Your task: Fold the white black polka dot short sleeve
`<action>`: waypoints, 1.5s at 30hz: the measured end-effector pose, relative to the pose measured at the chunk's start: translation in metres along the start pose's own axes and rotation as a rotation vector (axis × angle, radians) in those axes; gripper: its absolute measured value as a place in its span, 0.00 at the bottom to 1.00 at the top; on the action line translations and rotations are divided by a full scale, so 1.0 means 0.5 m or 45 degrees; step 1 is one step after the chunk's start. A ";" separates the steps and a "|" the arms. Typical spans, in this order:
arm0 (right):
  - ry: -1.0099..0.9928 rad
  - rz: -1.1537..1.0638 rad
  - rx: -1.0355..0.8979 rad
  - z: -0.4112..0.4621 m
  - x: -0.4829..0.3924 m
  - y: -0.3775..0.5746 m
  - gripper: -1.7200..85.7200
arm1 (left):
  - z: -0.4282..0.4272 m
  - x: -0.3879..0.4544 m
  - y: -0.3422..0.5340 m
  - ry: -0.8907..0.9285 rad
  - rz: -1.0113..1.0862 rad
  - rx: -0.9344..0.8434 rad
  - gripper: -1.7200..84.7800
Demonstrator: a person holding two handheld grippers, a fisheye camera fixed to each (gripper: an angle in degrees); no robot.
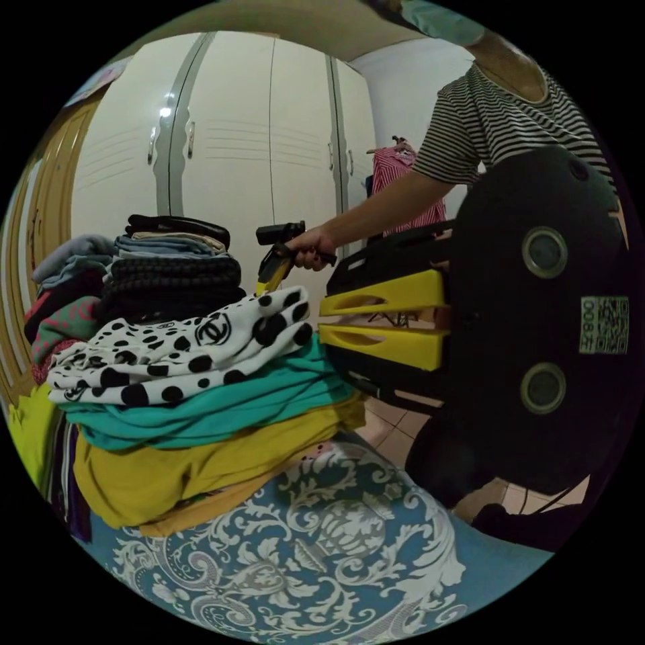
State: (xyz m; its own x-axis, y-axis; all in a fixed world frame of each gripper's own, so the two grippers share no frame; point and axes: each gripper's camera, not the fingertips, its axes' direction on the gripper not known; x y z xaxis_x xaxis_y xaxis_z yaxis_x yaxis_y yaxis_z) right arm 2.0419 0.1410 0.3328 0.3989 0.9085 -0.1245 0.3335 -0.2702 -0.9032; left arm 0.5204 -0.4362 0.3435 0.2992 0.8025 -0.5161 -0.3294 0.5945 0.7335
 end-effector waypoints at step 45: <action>0.556 -0.903 0.248 0.594 -1.030 -0.187 0.05 | -0.247 -0.423 0.327 -1.031 0.204 -0.105 0.02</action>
State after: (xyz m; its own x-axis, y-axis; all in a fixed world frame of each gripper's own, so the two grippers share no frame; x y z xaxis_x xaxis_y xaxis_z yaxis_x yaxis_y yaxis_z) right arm 1.5516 -0.2071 0.3594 0.4577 0.6268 0.6305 0.4921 0.4120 -0.7669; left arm 0.2926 -0.5028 0.5180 0.7849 0.6126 0.0933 -0.4782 0.5029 0.7200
